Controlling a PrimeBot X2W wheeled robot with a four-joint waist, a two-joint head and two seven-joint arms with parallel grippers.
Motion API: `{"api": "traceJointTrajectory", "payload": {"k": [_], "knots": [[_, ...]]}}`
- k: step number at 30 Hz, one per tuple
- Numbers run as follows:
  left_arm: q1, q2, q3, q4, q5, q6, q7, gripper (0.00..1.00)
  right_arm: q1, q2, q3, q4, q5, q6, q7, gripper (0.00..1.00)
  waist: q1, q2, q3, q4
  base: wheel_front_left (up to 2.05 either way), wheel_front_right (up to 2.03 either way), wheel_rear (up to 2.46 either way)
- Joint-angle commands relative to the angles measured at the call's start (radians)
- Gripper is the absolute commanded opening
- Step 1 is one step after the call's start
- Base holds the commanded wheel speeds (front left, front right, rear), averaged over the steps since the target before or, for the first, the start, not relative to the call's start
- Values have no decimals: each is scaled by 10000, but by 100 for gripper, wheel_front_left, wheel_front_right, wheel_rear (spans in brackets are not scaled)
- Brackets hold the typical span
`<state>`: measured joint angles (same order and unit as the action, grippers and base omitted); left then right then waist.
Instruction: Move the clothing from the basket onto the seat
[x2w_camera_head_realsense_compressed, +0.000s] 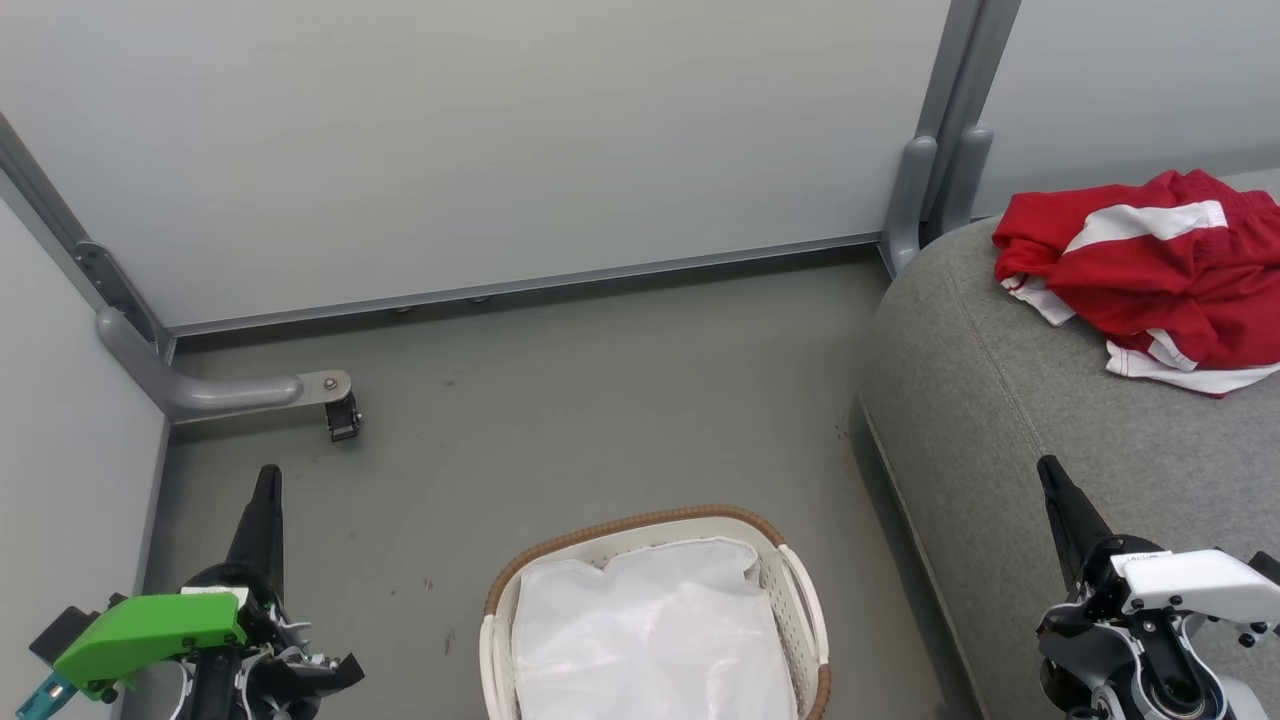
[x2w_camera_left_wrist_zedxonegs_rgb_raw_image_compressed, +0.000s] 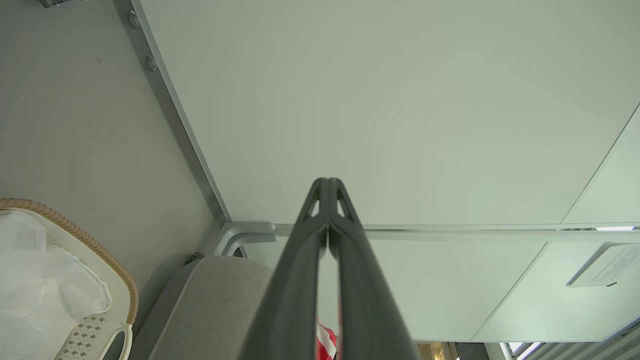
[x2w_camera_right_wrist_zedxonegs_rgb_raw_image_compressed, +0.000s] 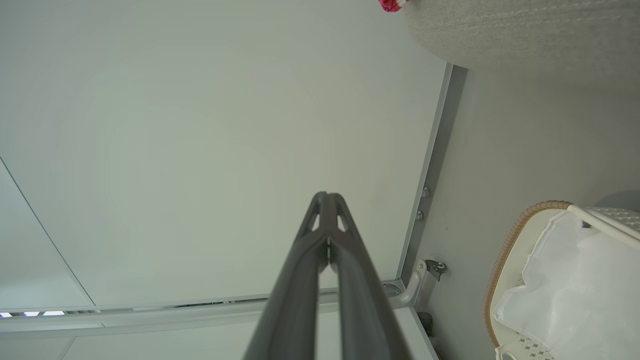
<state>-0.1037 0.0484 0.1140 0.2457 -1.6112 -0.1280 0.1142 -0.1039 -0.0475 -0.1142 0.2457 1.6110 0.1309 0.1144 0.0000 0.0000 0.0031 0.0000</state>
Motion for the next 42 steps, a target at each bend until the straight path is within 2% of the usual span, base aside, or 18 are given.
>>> {"api": "traceJointTrajectory", "payload": {"k": [1,42], "knots": [[-107,33,24,-21,-35,-55,31,0,-78,-52,-22,-37,39,-3,27,0,0,0,0,0,0,0,0],[-107,33,22,-23,-35,-56,30,0,-78,-52,-21,-37,39,-3,26,0,0,0,0,0,0,0,0]]}}
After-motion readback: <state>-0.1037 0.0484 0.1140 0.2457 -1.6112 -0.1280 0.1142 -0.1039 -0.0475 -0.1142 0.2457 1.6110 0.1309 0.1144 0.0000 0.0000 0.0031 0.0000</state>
